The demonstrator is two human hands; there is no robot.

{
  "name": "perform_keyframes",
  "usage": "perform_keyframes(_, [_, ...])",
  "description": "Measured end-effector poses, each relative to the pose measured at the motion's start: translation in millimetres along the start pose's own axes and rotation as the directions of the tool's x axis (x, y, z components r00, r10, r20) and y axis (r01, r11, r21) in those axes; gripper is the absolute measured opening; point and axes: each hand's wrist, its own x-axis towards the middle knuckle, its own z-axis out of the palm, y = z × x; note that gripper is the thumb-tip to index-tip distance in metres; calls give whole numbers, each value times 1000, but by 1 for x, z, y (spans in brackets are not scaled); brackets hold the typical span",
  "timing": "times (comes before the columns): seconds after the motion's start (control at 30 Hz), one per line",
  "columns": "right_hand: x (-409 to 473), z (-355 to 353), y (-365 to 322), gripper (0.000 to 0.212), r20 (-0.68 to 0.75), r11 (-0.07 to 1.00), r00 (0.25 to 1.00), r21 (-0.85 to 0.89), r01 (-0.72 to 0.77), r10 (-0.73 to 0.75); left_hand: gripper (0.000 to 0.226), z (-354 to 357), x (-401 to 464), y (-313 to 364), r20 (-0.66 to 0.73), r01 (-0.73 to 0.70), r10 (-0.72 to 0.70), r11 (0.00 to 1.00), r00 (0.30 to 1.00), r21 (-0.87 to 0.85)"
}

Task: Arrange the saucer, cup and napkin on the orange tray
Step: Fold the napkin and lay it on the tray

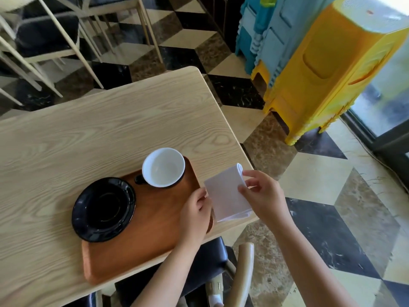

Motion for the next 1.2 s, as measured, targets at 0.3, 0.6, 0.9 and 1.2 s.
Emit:
perform_keyframes(0.3, [-11,21,-10,40,144,942,989,326,-75,29,21,-39,-18,-11,41,218,-226,854,973,-473])
perform_keyframes(0.6, [-19,73,9,38,306,974,944,-142,176,-126,51,-84,-38,-56,-25,-163,170,970,985,178])
perform_keyframes(0.9, [-30,90,27,43,377,832,882,-361,421,-283,46,-77,-40,-73,-56,-224,289,837,956,499])
perform_keyframes(1.2, [-35,101,51,39,370,500,774,-605,620,-513,48,-80,-42,-92,-5,-284,395,671,919,684])
